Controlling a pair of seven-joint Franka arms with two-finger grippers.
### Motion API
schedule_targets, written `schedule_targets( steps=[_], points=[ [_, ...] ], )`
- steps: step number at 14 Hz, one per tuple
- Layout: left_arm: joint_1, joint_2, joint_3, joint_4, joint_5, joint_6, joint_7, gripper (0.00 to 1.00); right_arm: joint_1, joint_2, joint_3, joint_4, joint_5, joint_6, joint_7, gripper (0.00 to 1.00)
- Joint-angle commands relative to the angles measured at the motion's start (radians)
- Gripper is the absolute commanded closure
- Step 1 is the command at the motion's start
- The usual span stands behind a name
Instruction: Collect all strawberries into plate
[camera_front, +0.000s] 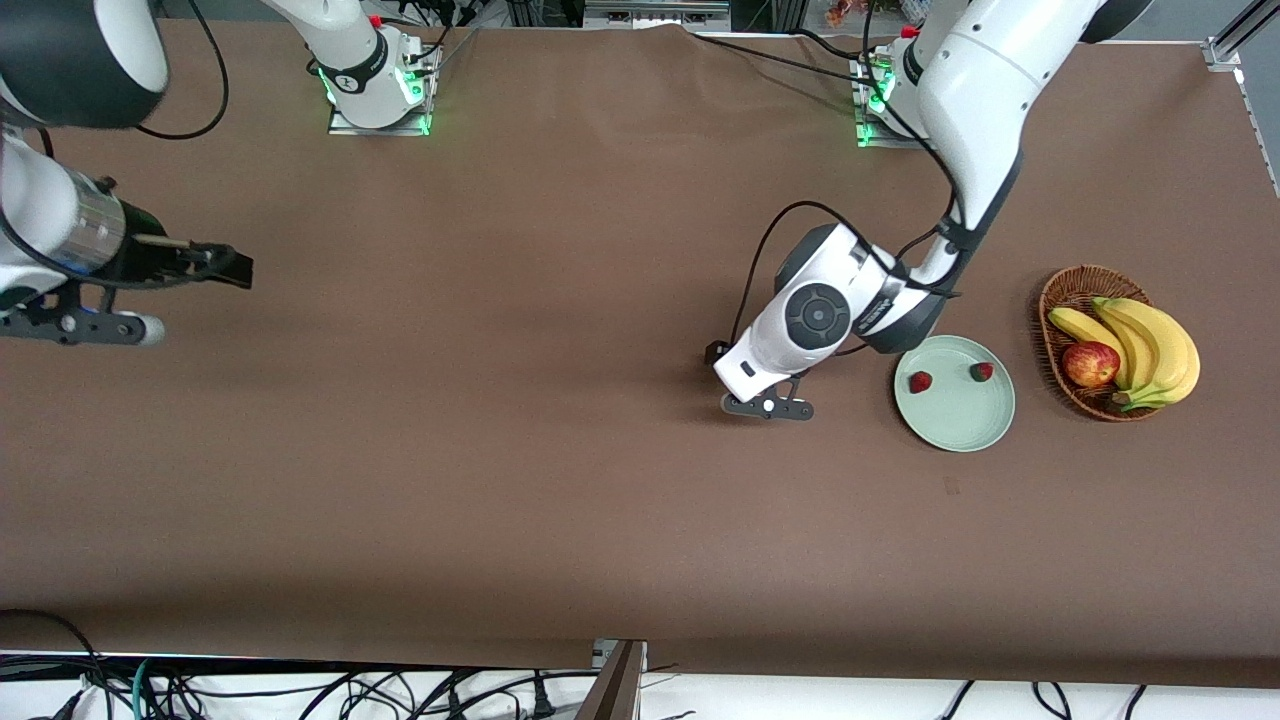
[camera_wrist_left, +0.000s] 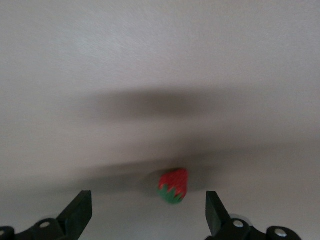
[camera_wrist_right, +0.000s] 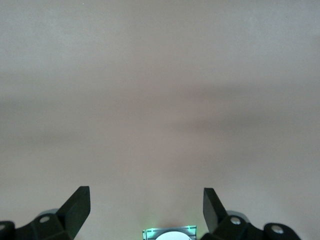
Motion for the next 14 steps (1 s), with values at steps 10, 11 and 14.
schedule_targets(
  steps=[10, 11, 14],
  points=[
    [-0.065, 0.070, 0.016, 0.019, 0.091, 0.055, -0.131, 0.46, -0.193, -0.120, 0.185, -0.027, -0.063, -0.077, -0.086, 0.00],
    [-0.063, 0.070, 0.016, 0.019, 0.091, 0.055, -0.131, 0.75, -0.193, -0.123, 0.193, -0.035, -0.085, -0.070, -0.098, 0.00],
    [-0.060, 0.063, 0.015, 0.019, 0.091, 0.043, -0.133, 0.98, -0.203, -0.171, 0.197, -0.081, -0.041, -0.048, -0.074, 0.00]
  ],
)
